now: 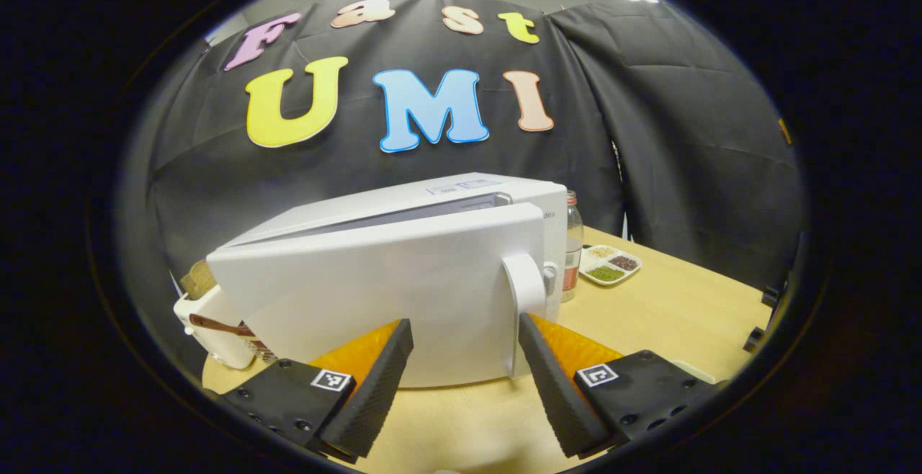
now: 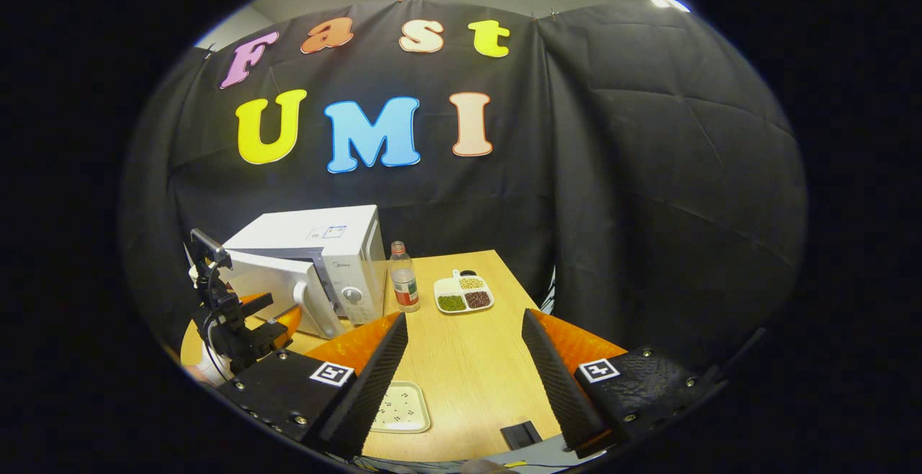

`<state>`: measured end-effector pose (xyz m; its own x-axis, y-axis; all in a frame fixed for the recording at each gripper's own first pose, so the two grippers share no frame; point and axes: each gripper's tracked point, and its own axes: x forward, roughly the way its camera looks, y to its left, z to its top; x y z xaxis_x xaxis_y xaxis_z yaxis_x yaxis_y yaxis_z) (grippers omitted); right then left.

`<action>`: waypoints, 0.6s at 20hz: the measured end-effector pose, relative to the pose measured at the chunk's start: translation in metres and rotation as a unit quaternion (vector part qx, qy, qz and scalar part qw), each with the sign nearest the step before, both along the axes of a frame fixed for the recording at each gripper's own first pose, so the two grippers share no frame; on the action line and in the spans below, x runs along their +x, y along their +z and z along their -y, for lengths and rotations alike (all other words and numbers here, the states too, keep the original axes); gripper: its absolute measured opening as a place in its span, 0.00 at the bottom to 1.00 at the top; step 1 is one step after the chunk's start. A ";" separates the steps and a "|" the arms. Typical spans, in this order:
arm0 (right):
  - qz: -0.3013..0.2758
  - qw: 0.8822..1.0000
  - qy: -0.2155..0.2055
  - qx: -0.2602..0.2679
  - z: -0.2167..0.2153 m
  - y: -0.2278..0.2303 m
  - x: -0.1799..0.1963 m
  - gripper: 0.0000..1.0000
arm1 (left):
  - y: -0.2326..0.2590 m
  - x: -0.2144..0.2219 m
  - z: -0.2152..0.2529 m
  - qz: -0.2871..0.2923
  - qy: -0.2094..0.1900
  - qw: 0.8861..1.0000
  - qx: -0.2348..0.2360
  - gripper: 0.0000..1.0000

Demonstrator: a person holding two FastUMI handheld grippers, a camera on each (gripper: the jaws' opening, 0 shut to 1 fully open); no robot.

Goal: Open the microwave oven with the left hand, put the food in, and close the microwave oven.

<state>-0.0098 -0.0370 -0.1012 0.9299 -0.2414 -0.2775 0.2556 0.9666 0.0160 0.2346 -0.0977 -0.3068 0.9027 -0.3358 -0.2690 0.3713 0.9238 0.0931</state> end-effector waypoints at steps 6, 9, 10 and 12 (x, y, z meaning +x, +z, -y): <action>-0.009 1.000 -0.012 0.002 0.017 -0.004 -0.011 0.98 | 0.000 0.033 0.009 0.002 0.023 1.000 -0.011 0.98; -0.010 1.000 -0.019 0.001 0.023 -0.001 -0.014 0.98 | 0.000 0.040 0.014 0.000 0.026 1.000 -0.012 1.00; -0.010 1.000 -0.020 0.002 0.024 0.000 -0.014 0.98 | -0.001 0.040 0.014 -0.001 0.029 0.999 -0.017 1.00; -0.009 1.000 -0.021 -0.001 0.027 0.001 -0.014 0.97 | -0.001 0.039 0.013 -0.002 0.031 0.999 -0.029 0.94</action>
